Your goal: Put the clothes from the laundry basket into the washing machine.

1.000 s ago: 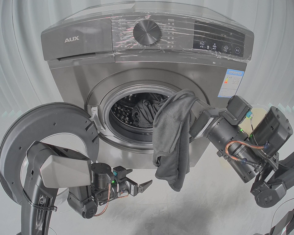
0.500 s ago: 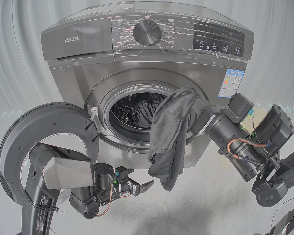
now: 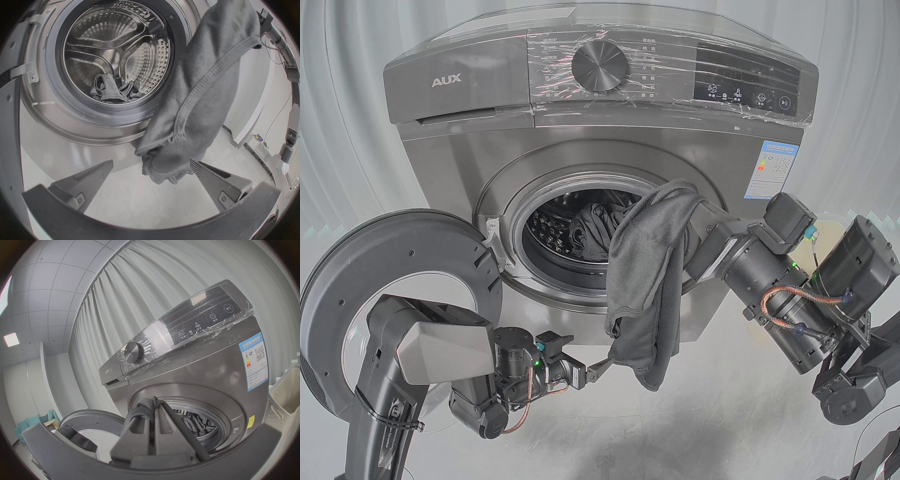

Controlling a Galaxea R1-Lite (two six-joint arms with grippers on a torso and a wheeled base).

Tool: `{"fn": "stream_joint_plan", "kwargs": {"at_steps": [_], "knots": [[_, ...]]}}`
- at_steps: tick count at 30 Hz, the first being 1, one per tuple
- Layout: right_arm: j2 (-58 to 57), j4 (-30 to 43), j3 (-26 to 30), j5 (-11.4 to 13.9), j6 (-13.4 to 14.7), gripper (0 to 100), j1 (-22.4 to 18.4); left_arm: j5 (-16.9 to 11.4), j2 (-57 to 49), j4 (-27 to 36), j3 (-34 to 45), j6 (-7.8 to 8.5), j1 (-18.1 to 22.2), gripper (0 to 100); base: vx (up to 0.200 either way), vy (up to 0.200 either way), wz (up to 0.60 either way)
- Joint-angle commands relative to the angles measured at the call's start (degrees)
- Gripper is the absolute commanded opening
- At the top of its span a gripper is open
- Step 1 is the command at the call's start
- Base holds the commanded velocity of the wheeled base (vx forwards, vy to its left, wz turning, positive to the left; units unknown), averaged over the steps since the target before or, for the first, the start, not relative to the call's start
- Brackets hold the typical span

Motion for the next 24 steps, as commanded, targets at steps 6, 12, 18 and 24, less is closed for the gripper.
{"fn": "stream_joint_plan", "kwargs": {"at_steps": [6,12,18,24], "knots": [[0.4,-0.2,0.2,-0.1,0.0,0,0.6,1.3,2.7,0.0,-6.0,-0.21,1.5,100,0.0,0.0,0.0],[0.9,-0.3,0.2,-0.1,0.0,0,0.7,1.2,3.4,0.0,-6.9,-0.12,0.9,100,0.0,0.0,0.0],[1.0,-0.3,0.1,-0.1,0.0,0,0.7,0.9,3.9,0.0,-7.8,-0.04,0.2,100,0.0,0.0,0.0],[1.2,-0.4,0.1,0.0,0.1,0,1.2,1.8,4.9,0.0,-13.5,-0.21,0.7,100,0.0,0.0,0.0]]}}
